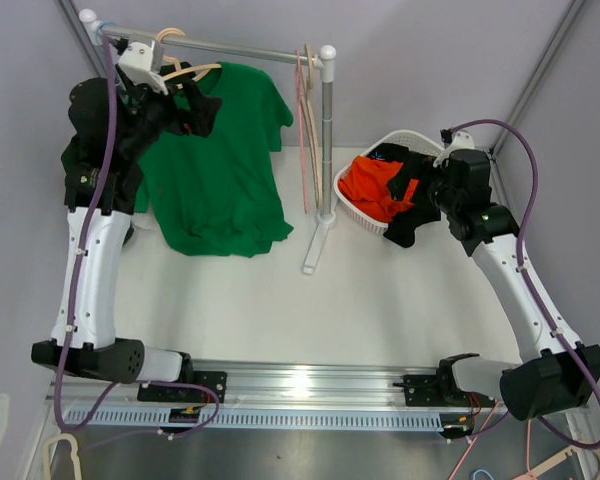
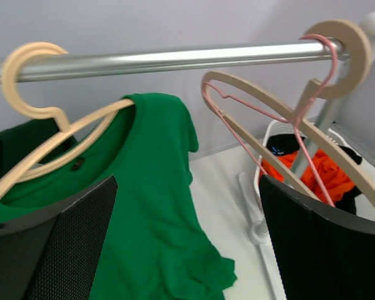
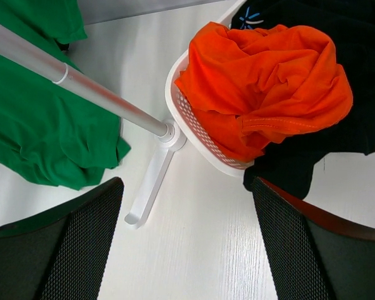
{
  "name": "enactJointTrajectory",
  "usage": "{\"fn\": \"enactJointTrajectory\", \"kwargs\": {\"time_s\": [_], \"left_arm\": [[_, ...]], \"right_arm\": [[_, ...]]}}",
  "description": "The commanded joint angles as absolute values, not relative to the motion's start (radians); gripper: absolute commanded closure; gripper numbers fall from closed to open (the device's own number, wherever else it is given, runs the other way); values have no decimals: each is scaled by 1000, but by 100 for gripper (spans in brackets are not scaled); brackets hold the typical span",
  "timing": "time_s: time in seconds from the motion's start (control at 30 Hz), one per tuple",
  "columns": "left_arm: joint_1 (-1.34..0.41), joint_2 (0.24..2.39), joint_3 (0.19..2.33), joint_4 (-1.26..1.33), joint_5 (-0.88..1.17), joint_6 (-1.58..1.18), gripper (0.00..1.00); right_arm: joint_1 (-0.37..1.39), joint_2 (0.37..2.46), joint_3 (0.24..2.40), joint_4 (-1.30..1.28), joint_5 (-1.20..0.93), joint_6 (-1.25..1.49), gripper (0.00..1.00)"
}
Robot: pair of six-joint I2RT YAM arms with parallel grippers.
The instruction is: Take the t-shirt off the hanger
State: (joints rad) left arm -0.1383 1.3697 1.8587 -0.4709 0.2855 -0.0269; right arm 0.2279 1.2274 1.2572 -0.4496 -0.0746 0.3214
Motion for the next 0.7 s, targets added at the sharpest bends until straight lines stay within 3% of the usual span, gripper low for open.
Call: {"fn": "enactJointTrajectory", "kwargs": {"time_s": [0.0,0.23,0.27,0.3,0.33,0.67], "left_arm": [[-40,1361,1830,-346,491,-12,1],[126,1472,1942,-347,667,-53,6],[162,1511,1953,-342,763,-58,8],[178,1531,1977,-330,813,-75,1],[190,1549,1983,-304,831,-93,1],[204,1689,2037,-232,546,-183,1]], "right_arm": [[232,1232,1293,-405,-98,318,10],[233,1278,1331,-385,-136,319,6],[235,1284,1341,-390,-138,319,6],[236,1295,1351,-402,-138,318,6],[238,1296,1364,-406,-138,310,6],[239,1275,1350,-391,-97,307,5]]}}
